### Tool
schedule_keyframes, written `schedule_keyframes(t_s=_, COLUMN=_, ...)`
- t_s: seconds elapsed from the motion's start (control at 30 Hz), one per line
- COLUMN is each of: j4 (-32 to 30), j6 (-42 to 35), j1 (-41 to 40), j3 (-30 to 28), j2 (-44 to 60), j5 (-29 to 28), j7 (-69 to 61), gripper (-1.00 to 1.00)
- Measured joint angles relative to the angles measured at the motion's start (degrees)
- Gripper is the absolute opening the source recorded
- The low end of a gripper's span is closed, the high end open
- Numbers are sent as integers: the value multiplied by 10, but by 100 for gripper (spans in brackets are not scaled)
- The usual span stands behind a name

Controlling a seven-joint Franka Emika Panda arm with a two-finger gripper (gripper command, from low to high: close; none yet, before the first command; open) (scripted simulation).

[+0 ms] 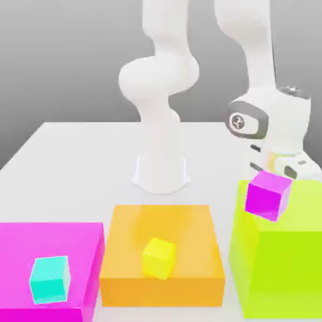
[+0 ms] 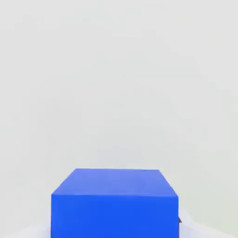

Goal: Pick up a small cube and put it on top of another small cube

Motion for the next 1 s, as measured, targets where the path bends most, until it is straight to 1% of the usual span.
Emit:
schedule_keyframes(t_s=0.23, j4=12, j6=-168, j1=13, j3=6, j2=-81, j5=120, j7=125, gripper=-100)
schedule_keyframes(t_s=0.3, j4=27, j6=-219, j1=10, j3=1, j2=-102, j5=139, j7=159, gripper=-100)
schedule_keyframes(t_s=0.47, j4=78, j6=-348, j1=-7, j3=-21, j2=-148, j5=168, j7=237, gripper=-100)
schedule_keyframes(t_s=0.53, j4=113, j6=-386, j1=-25, j3=-34, j2=-159, j5=154, j7=247, gripper=-100)
schedule_keyframes(t_s=0.7, j4=211, j6=-462, j1=-79, j3=-70, j2=-175, j5=94, j7=248, gripper=-100)
schedule_keyframes(t_s=0.93, j4=320, j6=-480, j1=-134, j3=-108, j2=-162, j5=-15, j7=187, gripper=-100)
schedule_keyframes(t_s=1.0, j4=316, j6=-450, j1=-139, j3=-113, j2=-146, j5=-30, j7=172, gripper=-100)
